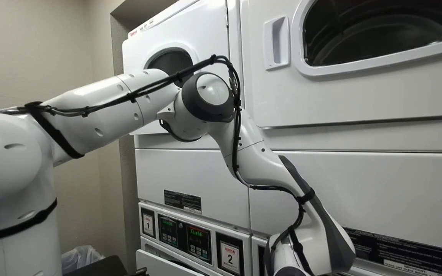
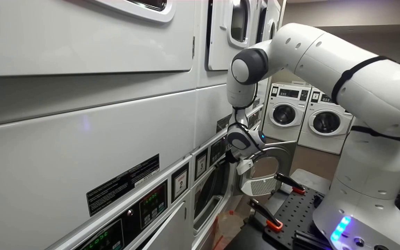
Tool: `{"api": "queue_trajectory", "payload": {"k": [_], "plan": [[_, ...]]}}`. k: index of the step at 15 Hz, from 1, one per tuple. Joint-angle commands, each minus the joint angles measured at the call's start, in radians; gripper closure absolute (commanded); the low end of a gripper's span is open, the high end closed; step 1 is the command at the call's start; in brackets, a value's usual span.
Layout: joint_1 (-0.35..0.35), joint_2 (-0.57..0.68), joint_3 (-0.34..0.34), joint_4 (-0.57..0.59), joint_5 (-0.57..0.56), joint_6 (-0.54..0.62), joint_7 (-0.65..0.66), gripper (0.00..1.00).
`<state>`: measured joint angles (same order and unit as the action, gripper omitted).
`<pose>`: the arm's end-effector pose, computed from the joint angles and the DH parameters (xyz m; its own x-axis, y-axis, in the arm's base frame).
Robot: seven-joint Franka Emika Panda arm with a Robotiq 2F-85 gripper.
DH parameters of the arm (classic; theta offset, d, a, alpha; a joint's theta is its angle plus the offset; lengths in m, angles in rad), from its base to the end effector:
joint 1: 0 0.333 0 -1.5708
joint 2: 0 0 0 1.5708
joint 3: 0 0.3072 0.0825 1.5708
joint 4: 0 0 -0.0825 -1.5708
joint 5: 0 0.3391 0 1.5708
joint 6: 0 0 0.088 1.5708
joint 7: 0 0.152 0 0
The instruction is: Press the middle button on the left side of the dishwasher in the middle
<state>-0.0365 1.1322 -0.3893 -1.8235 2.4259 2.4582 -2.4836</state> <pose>0.4852 -0.2305 -0.0611 0.7572 0.0194 0.6528 0.0339 -0.9994 -0.0095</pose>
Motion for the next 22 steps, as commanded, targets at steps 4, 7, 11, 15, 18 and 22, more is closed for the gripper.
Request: {"api": "queue_trajectory", "payload": {"k": [4, 7, 11, 15, 18, 22], "plan": [[0.014, -0.072, -0.001, -0.072, -0.01, -0.068, -0.035, 1.0], [0.024, -0.107, -0.001, -0.1, -0.181, -0.008, 0.043, 1.0], [0.035, -0.188, 0.002, -0.165, -0.463, 0.062, 0.206, 1.0], [0.027, -0.242, 0.008, -0.211, -0.613, 0.151, 0.298, 1.0], [0.014, -0.265, 0.015, -0.237, -0.671, 0.215, 0.326, 1.0], [0.036, -0.261, -0.015, -0.228, -0.513, 0.216, 0.223, 1.0]]}}
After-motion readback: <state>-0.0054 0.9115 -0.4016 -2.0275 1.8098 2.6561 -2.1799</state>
